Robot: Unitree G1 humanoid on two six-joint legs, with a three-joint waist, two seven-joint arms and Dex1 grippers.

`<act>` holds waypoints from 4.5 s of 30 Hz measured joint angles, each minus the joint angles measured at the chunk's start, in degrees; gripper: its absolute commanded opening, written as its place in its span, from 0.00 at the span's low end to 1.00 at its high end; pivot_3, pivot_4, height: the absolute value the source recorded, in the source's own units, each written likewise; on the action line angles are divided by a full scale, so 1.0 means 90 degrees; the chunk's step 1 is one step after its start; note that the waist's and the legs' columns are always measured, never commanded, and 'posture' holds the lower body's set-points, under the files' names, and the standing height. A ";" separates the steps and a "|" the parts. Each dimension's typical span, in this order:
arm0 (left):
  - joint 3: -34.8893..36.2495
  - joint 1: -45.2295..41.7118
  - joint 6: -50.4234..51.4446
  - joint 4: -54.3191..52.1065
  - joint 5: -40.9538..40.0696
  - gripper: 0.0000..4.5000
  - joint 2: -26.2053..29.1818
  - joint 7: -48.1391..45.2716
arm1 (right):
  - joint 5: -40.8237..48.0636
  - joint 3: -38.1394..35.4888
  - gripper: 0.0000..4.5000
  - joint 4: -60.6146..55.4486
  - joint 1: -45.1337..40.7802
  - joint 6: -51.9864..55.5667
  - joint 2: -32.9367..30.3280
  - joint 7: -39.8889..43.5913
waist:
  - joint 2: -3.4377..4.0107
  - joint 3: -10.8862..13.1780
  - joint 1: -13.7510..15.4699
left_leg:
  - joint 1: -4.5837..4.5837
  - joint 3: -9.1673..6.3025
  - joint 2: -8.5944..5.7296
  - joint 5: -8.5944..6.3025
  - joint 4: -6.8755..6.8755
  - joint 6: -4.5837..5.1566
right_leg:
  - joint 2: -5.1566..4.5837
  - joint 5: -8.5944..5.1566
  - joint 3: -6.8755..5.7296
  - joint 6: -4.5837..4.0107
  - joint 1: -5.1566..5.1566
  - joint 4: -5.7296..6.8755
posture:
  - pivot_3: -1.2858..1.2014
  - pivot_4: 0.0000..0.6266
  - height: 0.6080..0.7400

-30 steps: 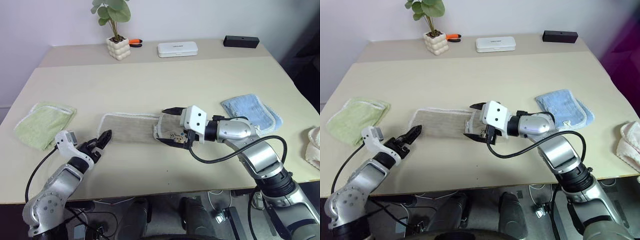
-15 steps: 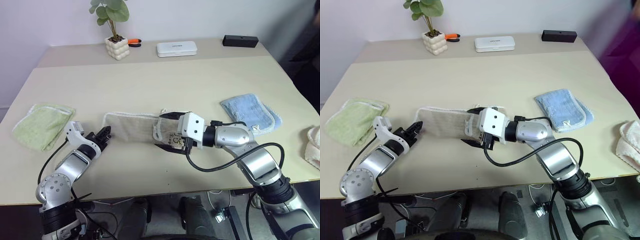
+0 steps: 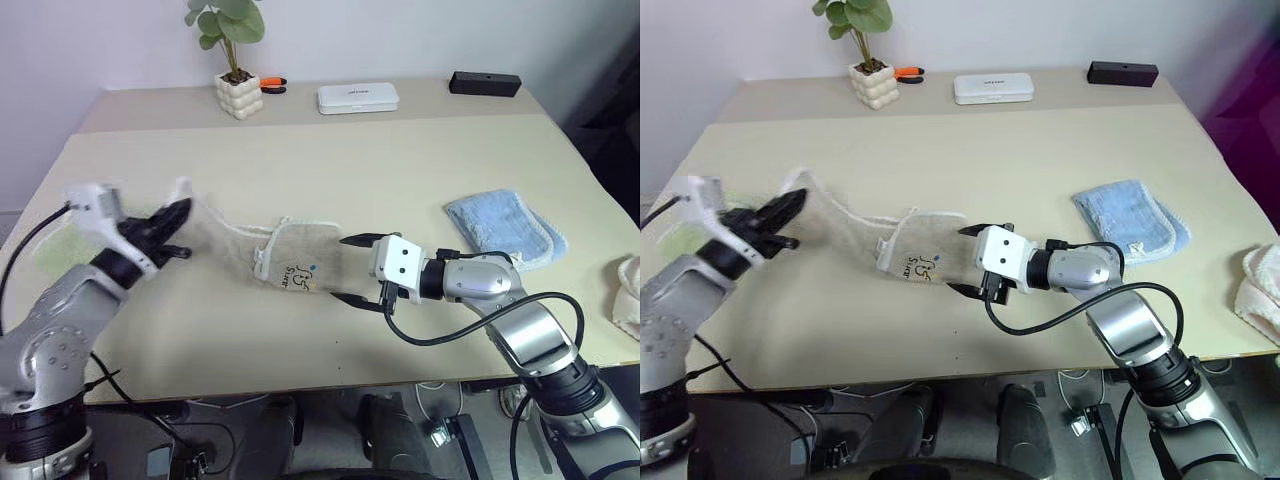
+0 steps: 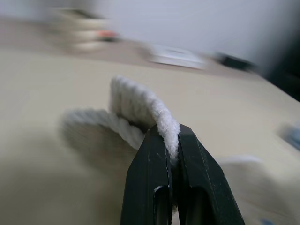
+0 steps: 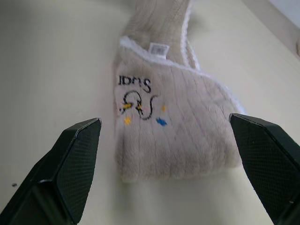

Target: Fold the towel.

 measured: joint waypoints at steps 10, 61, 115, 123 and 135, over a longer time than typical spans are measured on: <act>-0.2751 -0.0831 0.0114 0.0302 0.1365 0.01 -0.0707 -0.0575 | -0.0310 -0.0002 1.00 0.0160 0.0180 -0.0134 0.0110 -0.0200 | 0.0001 0.0001 -0.0080 | 0.0003 0.0001 0.0006 0.0000 -0.0011 0.0001 | 0.0009 0.0006 0.0005 0.0013 -0.0010 0.0004 | 0.52 0.24 1.00; -0.0905 0.1148 -0.1892 0.1181 0.2616 0.00 -0.0047 -0.1848 | 0.1347 -0.1523 0.78 0.0562 -0.0191 0.3606 0.1748 -0.1676 | 0.0016 -0.0011 -0.0169 | 0.0001 -0.0010 0.0011 0.0002 -0.0022 -0.0003 | 0.0007 0.0009 0.0004 0.0007 -0.0027 0.0020 | 0.52 0.24 1.00; -0.2061 0.0332 -0.2288 0.1468 0.3073 0.00 -0.0665 -0.2770 | 0.5223 -0.8264 0.24 0.0764 -0.0368 0.6058 0.2465 -0.7067 | 0.0061 -0.0002 -0.0180 | -0.0007 0.0018 0.0010 -0.0001 -0.0018 0.0010 | 0.0003 0.0010 0.0020 0.0009 -0.0034 0.0020 | 0.52 0.24 1.00; -0.2081 0.0235 -0.2415 0.1722 0.3149 0.00 -0.0767 -0.2794 | 0.4914 -0.7607 0.89 0.0204 0.0454 0.5243 0.1405 -0.6679 | 0.0066 -0.0004 -0.0143 | -0.0007 0.0017 0.0004 -0.0003 -0.0012 0.0012 | 0.0002 0.0005 0.0017 0.0018 -0.0024 0.0015 | 0.52 0.24 1.00; -0.1385 -0.0263 -0.3745 0.3091 0.3973 0.00 -0.0825 -0.1795 | 0.3029 -0.4730 0.89 -0.0633 0.1477 0.2281 -0.0795 -0.3203 | 0.0058 -0.0005 -0.0176 | 0.0002 0.0015 0.0014 -0.0004 -0.0013 0.0014 | 0.0010 0.0002 0.0012 0.0021 -0.0014 0.0011 | 0.52 0.24 1.00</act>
